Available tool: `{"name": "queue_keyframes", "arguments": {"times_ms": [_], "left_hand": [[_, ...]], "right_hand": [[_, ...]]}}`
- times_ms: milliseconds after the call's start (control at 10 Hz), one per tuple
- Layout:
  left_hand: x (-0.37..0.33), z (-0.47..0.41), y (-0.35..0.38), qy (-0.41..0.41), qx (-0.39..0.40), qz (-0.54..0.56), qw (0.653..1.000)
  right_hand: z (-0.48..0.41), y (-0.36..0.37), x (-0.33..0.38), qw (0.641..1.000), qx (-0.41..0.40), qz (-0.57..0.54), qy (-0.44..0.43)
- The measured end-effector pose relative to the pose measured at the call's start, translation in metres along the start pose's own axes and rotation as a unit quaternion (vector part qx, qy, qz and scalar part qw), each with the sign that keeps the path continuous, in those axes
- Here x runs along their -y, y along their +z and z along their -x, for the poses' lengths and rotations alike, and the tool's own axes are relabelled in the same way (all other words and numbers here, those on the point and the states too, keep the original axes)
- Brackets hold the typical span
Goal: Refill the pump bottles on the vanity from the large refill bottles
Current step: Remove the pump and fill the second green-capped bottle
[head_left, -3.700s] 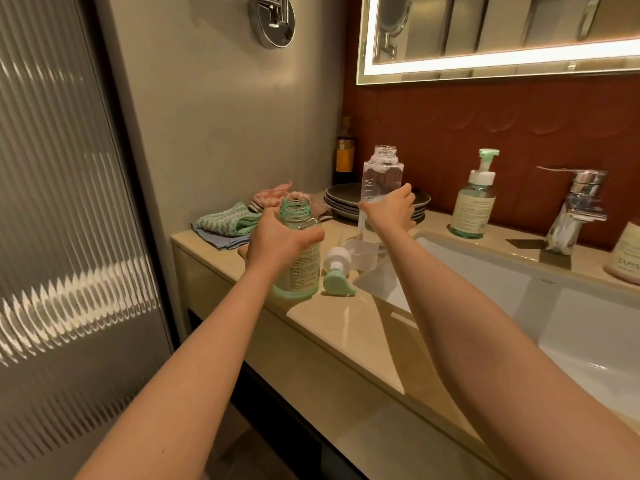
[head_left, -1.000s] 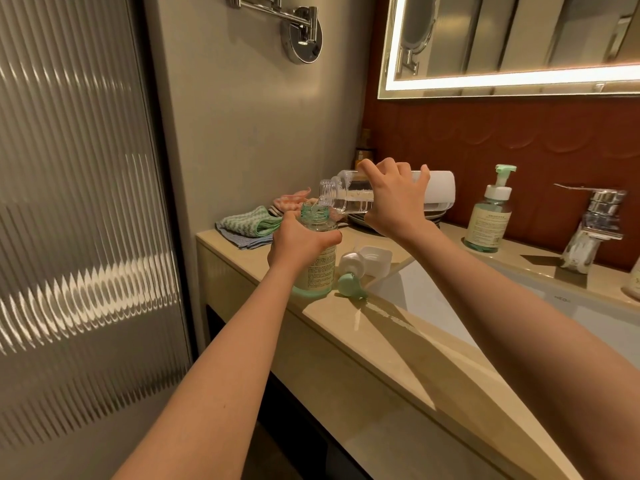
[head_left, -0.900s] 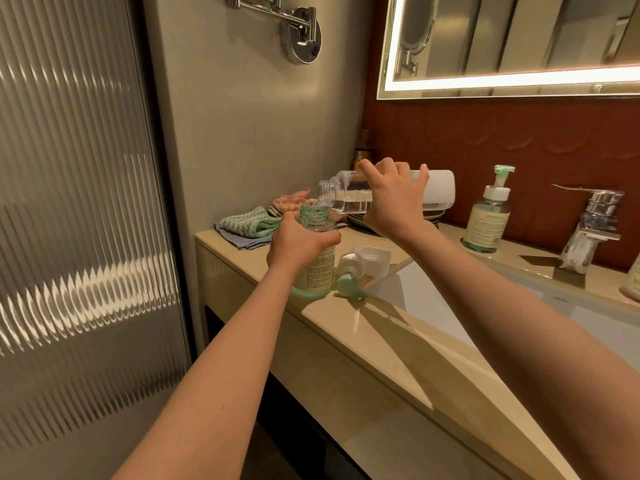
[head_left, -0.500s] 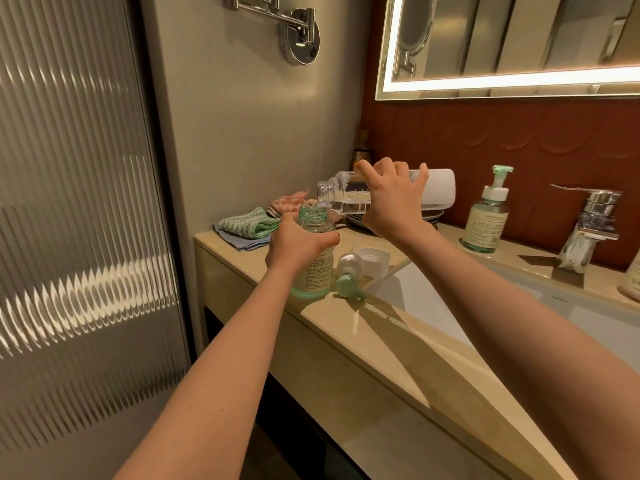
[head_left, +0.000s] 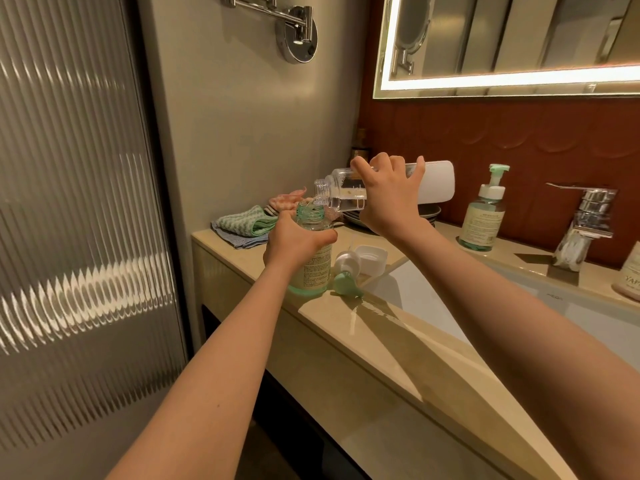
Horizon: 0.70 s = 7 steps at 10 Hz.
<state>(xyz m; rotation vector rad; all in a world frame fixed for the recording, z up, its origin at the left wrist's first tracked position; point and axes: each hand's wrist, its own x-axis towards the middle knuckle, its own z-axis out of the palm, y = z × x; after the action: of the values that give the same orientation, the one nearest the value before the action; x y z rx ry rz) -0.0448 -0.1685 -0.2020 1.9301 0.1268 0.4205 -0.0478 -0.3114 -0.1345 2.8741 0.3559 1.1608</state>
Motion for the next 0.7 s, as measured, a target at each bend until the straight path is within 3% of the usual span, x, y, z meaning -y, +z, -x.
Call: {"name": "queue_keyframes", "arguments": {"times_ms": [700], "left_hand": [[-0.0021,0.0028,-0.0013,0.002,-0.003,-0.001,1.0]], "right_hand": [[0.0001,-0.0002,0.001,1.0,-0.006,0.007,0.002]]}}
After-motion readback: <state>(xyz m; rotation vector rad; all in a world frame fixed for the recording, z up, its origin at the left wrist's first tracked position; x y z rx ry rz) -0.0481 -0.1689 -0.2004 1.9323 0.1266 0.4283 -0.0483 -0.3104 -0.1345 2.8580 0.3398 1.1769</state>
